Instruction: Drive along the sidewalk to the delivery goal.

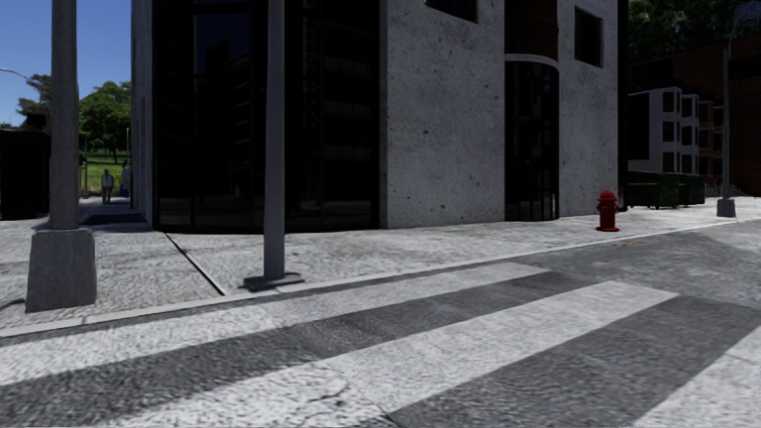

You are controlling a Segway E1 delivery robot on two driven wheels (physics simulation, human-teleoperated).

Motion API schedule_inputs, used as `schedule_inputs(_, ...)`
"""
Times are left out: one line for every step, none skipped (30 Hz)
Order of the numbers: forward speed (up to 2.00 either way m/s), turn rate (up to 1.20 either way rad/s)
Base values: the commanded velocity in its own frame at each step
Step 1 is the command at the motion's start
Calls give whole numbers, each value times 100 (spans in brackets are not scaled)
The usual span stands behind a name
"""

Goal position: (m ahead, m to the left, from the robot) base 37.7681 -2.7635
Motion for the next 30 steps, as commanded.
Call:
schedule_inputs(127,0)
schedule_inputs(127,0)
schedule_inputs(127,0)
schedule_inputs(127,0)
schedule_inputs(127,0)
schedule_inputs(127,0)
schedule_inputs(127,0)
schedule_inputs(127,0)
schedule_inputs(127,0)
schedule_inputs(127,0)
schedule_inputs(127,0)
schedule_inputs(127,0)
schedule_inputs(127,0)
schedule_inputs(127,0)
schedule_inputs(127,0)
schedule_inputs(127,-44)
schedule_inputs(127,-71)
schedule_inputs(127,-93)
schedule_inputs(127,-93)
schedule_inputs(127,-109)
schedule_inputs(127,-114)
schedule_inputs(127,-116)
schedule_inputs(127,-106)
schedule_inputs(127,-60)
schedule_inputs(127,-60)
schedule_inputs(127,-9)
schedule_inputs(127,0)
schedule_inputs(127,0)
schedule_inputs(127,0)
schedule_inputs(127,0)
